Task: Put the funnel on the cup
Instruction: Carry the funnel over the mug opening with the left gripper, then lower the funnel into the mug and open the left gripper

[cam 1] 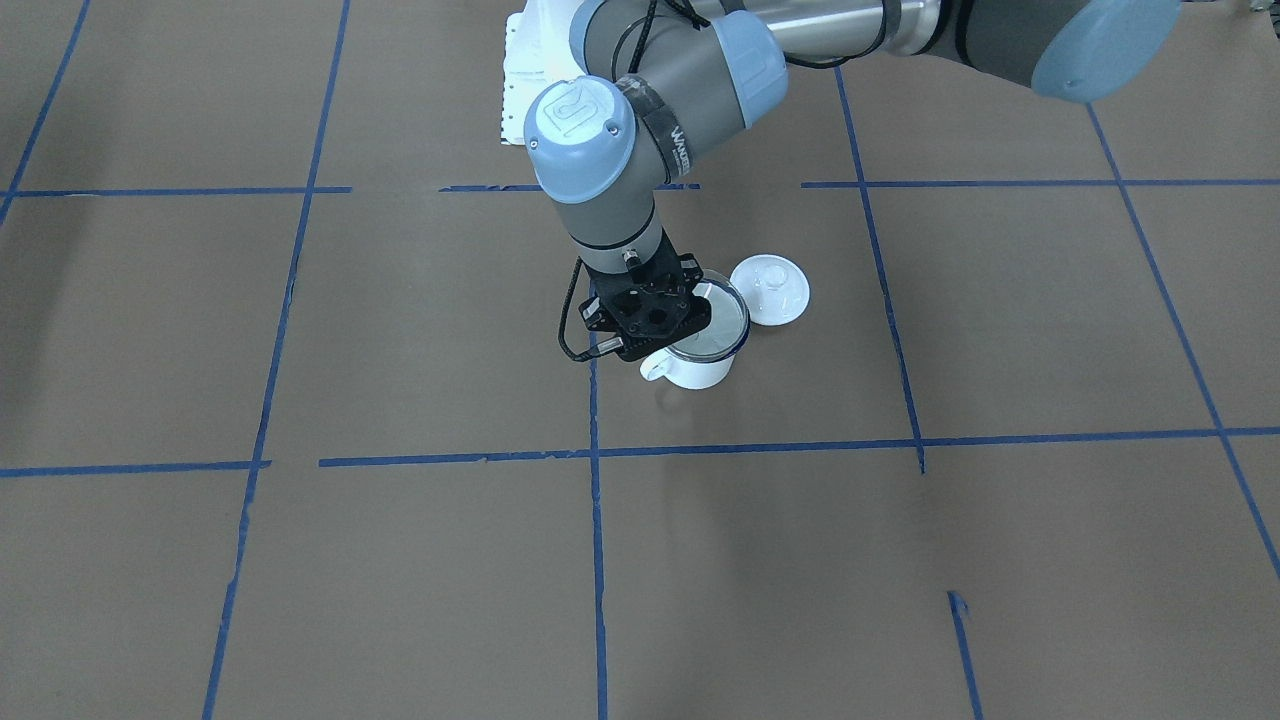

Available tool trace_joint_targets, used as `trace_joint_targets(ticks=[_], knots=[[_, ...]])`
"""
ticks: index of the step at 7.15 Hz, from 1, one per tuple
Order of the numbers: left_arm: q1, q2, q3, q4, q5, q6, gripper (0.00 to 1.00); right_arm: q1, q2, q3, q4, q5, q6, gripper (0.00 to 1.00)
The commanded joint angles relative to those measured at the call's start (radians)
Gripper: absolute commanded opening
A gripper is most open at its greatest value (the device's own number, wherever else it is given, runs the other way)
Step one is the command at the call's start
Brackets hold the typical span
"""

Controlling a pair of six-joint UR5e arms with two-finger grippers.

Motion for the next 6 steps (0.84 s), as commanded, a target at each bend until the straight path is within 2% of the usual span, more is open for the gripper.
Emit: trace_joint_targets(ticks=[1,4,5,6], knots=[[-0.003,0.006,0.001,0.002,0.012,0.002,0.00,0.000,0.000,0.000,0.000,0.000,0.000,1.00],[-0.002,0.034,-0.010,-0.001,0.006,0.002,0.00,0.000,0.000,0.000,0.000,0.000,0.000,1.00],[-0.002,0.034,-0.016,-0.002,0.007,0.002,0.82,0.000,0.000,0.000,0.000,0.000,0.000,1.00],[-0.002,0.061,-0.074,-0.004,0.009,0.003,1.00,0.000,0.000,0.000,0.000,0.000,0.000,1.00]])
